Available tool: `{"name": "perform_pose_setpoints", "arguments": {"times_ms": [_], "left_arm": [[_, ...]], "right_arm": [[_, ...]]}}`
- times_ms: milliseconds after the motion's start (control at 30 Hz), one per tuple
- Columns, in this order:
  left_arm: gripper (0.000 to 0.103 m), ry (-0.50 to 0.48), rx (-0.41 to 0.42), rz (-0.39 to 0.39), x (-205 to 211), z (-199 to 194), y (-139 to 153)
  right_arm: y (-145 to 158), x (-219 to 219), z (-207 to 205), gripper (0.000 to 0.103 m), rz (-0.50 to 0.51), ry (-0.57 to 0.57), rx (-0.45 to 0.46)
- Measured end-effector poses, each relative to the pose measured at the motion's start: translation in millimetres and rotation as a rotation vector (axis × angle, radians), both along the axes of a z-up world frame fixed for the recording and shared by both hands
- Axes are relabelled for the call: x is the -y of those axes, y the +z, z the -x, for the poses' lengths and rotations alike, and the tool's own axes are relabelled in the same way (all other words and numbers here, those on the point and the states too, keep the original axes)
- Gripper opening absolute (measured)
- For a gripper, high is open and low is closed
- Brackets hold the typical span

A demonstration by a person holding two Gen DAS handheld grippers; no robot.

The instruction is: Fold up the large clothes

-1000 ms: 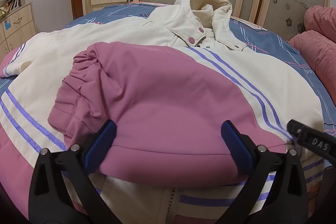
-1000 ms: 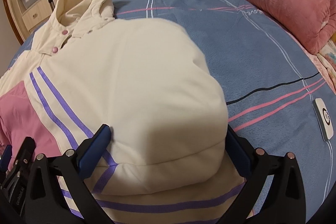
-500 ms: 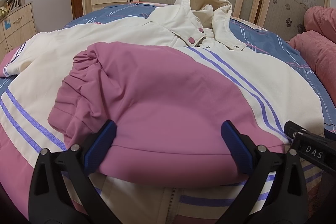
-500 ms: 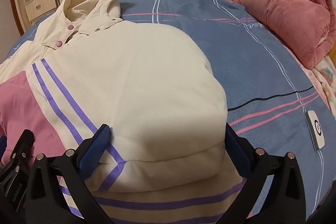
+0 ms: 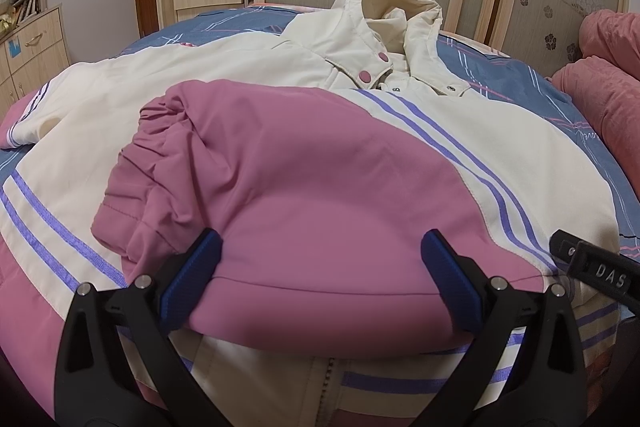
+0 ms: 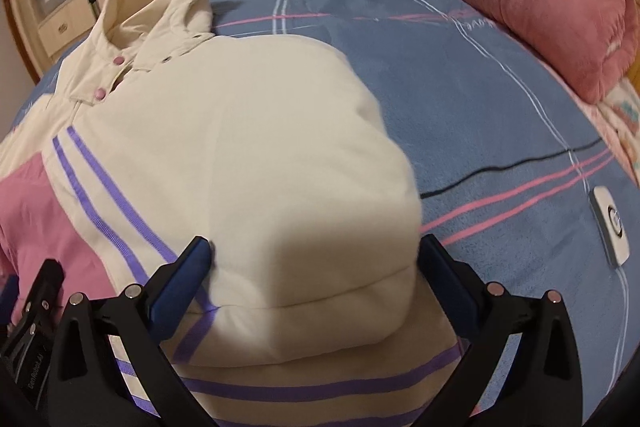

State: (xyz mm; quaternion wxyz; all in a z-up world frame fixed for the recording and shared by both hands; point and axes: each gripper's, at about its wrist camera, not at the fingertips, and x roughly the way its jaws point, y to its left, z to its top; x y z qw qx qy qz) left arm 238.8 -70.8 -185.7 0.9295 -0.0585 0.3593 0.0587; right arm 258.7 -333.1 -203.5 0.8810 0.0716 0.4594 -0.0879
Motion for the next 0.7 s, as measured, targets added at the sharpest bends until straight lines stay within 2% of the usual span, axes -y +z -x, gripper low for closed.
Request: {"name": "perform_pose_setpoints", "arguments": {"times_ms": [200, 267, 300, 367, 433, 500, 567, 700], "left_arm": [[0.101, 0.0, 0.0, 0.001, 0, 0, 0], [0.101, 0.001, 0.0, -0.001, 0, 0, 0], [0.101, 0.001, -0.001, -0.003, 0, 0, 0], [0.101, 0.001, -0.001, -0.005, 0, 0, 0], [0.101, 0.001, 0.0, 0.0, 0, 0, 0], [0.101, 0.001, -0.001, -0.002, 1, 0, 0], [0.101, 0.001, 0.0, 0.0, 1, 0, 0], [0.101, 0.004, -0.016, -0.047, 8, -2, -1]], "right_arm": [[8, 1, 5, 0.102, 0.082, -0.061, 0.041], [19, 2, 11, 0.102, 0.112, -0.091, 0.098], [30, 1, 18, 0.102, 0.119, -0.094, 0.16], [52, -7, 33, 0.102, 0.109, -0.056, 0.295], [58, -19, 39, 0.102, 0.108, 0.018, 0.338], [49, -31, 33, 0.102, 0.096, 0.102, 0.284], [26, -38, 17, 0.102, 0.012, 0.183, 0.178], [8, -32, 3, 0.102, -0.039, 0.155, 0.079]]}}
